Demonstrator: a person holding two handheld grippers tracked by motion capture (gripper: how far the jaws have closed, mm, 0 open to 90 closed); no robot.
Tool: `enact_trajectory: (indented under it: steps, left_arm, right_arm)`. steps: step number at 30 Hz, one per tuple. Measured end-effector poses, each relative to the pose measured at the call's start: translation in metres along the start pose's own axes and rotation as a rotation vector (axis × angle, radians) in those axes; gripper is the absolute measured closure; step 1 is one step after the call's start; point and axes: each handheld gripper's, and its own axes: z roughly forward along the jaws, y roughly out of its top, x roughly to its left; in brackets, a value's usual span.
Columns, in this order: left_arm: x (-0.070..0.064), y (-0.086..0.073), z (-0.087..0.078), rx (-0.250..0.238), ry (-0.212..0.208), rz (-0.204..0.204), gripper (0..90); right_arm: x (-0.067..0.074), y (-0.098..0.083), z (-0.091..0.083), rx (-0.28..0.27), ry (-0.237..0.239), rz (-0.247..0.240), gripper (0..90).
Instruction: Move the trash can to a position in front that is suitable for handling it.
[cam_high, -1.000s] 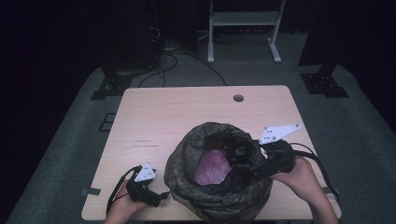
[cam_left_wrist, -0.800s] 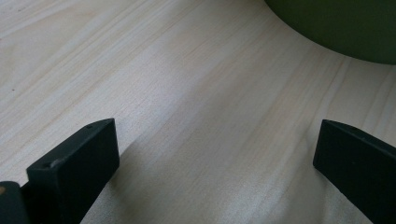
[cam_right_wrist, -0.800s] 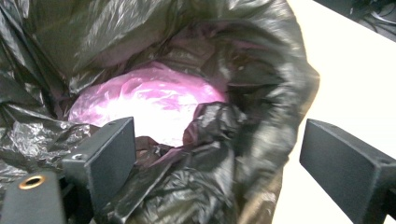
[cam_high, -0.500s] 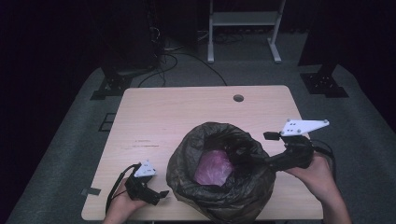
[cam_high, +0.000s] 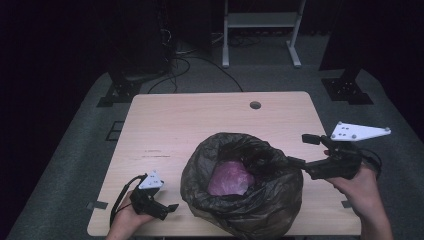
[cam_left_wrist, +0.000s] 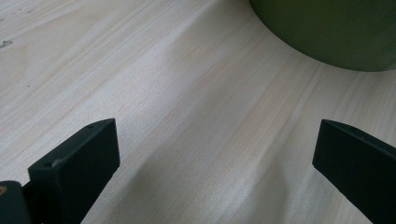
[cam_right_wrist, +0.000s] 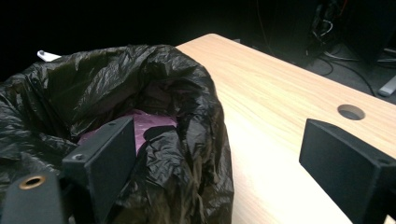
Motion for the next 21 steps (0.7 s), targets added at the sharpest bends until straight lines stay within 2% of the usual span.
enact_trajectory:
  steps: [4, 11, 21]
  left_arm:
    - [-0.001, 0.003, -0.007, -0.011, -0.008, 0.000, 0.0]
    - [-0.005, 0.009, -0.020, -0.042, -0.036, 0.013, 0.0]
    - [-0.008, 0.014, -0.030, -0.050, -0.070, 0.035, 0.0]
  right_arm:
    - [-0.003, -0.001, -0.008, 0.002, -0.029, 0.000, 9.9]
    - [-0.016, -0.010, -0.024, 0.012, -0.091, 0.021, 9.9]
    - [-0.027, -0.021, -0.030, 0.022, -0.115, 0.045, 9.9]
